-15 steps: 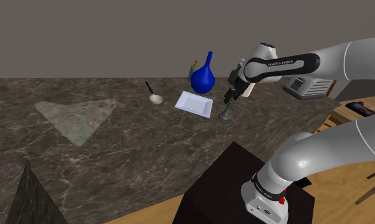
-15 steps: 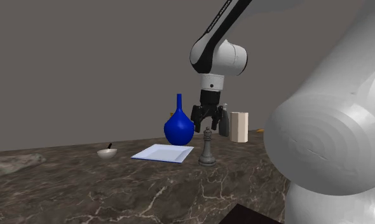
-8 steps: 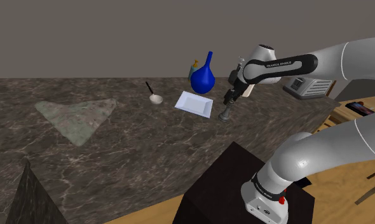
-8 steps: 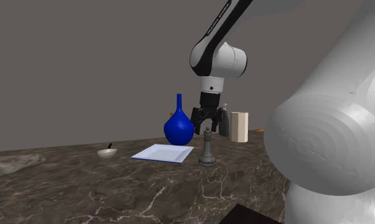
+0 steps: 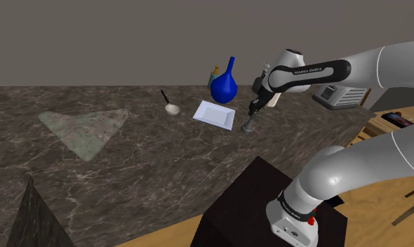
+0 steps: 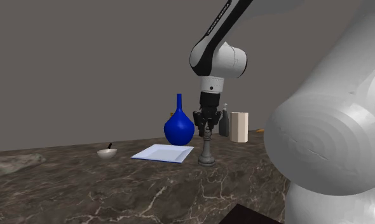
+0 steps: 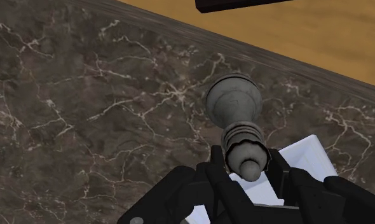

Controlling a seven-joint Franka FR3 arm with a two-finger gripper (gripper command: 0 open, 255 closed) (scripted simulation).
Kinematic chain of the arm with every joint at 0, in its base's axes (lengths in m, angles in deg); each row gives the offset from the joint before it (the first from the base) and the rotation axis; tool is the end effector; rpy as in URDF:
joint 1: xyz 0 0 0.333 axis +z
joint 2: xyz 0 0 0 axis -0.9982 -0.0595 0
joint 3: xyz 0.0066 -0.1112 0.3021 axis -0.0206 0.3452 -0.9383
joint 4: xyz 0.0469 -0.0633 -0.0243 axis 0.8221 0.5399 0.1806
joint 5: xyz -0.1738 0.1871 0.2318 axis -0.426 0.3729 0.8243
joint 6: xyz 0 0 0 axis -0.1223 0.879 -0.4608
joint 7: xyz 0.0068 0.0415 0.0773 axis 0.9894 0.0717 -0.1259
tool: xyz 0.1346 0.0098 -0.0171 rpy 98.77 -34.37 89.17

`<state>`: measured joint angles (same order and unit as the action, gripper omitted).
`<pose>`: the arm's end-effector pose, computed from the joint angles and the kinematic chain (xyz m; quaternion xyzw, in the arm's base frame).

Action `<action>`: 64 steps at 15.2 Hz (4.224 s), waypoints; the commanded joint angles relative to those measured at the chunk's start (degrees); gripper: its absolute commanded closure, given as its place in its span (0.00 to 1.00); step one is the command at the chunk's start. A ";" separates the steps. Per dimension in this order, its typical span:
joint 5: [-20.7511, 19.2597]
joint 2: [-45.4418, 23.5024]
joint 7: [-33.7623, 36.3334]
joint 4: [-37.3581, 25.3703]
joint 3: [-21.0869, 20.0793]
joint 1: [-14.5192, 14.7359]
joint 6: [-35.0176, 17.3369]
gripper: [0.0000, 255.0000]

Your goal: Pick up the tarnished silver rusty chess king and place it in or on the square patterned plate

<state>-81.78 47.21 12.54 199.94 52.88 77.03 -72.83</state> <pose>0.3131 -0.1952 0.4174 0.9934 -0.0786 0.0836 0.0084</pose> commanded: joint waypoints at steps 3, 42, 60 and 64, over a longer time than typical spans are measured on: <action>-0.01 -0.07 -0.02 0.00 0.03 -0.02 0.01 1.00; 9.37 -25.43 7.72 -41.06 -7.06 7.73 16.56 1.00; 10.59 -28.78 6.71 -31.02 -6.95 7.61 3.29 1.00; 10.60 -28.79 6.71 -31.03 -6.95 7.61 3.29 1.00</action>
<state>-71.19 18.42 19.25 168.91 45.93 84.64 -69.51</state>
